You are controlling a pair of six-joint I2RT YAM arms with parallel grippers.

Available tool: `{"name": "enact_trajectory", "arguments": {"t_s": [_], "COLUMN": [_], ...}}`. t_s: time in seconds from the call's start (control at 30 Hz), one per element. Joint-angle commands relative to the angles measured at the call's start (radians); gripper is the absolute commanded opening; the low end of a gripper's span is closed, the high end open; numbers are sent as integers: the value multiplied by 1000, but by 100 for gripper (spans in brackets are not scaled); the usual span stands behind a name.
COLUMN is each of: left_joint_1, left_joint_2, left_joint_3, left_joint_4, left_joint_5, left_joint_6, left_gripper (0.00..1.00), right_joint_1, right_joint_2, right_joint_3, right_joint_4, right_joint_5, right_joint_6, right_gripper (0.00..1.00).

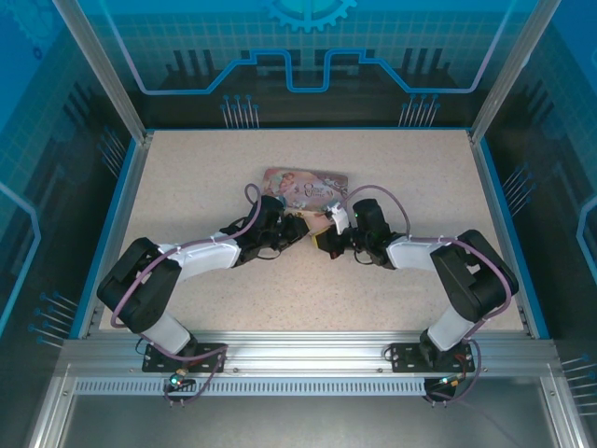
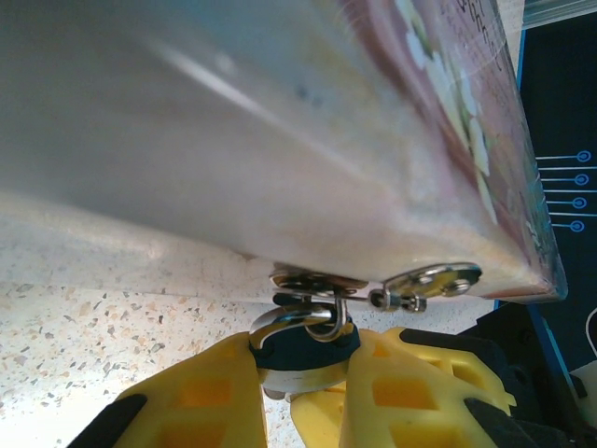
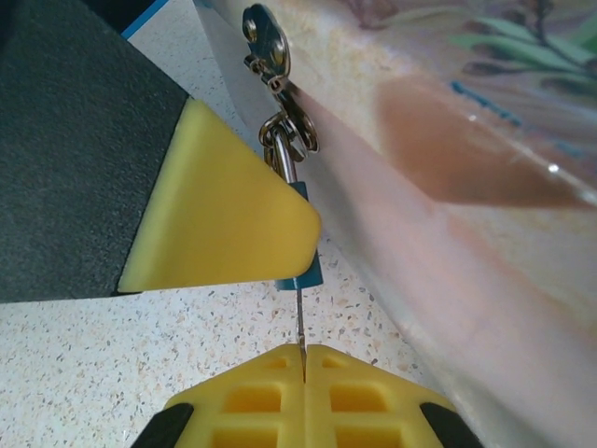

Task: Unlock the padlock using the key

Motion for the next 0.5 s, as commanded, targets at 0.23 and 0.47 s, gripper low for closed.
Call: {"name": "enact_trajectory", "arguments": {"t_s": [0.23,0.47], "left_joint_1": [-25,-25], "left_joint_2": [-27,-40], "left_joint_3": [11,23], "left_joint_4": [-26,-46], "left_joint_5": [71,66], "left_joint_6": [-48,-68], "left_gripper": [5,5], "right_joint_1": [78,125], "right_joint_2": [-31,-54], "right_joint_3": [-34,-57], "right_joint_4": [168,171], "right_joint_5": [211,362], "right_joint_6": [-121,-152], "right_gripper": [0,0]}}
